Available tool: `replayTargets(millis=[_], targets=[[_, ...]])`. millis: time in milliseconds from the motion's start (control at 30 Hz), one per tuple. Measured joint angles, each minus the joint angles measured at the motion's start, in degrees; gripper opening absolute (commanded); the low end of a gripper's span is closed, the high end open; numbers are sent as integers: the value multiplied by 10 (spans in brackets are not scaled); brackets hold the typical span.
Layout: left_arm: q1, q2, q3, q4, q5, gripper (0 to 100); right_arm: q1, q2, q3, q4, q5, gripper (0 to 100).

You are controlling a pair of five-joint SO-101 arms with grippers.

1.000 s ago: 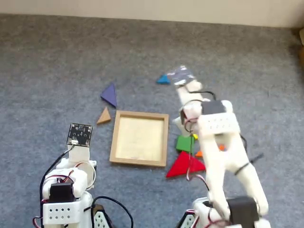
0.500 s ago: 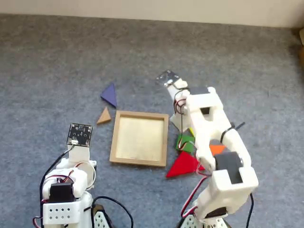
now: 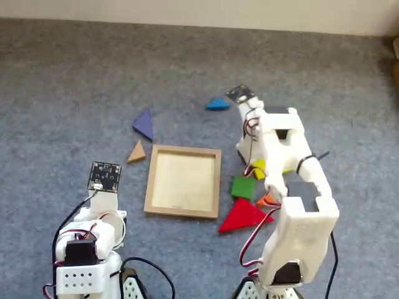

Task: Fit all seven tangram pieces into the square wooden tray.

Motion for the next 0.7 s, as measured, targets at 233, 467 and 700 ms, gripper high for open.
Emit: replayTargets(millis=[233,467,700], targets=[[0,0,0,0,0,6,67,15,-51,-3,-136,320],[0,0,0,0,0,6,108,15,-53,-3,-221,320],[0,0,0,0,0,6,105,17,-133,84,-188,320]])
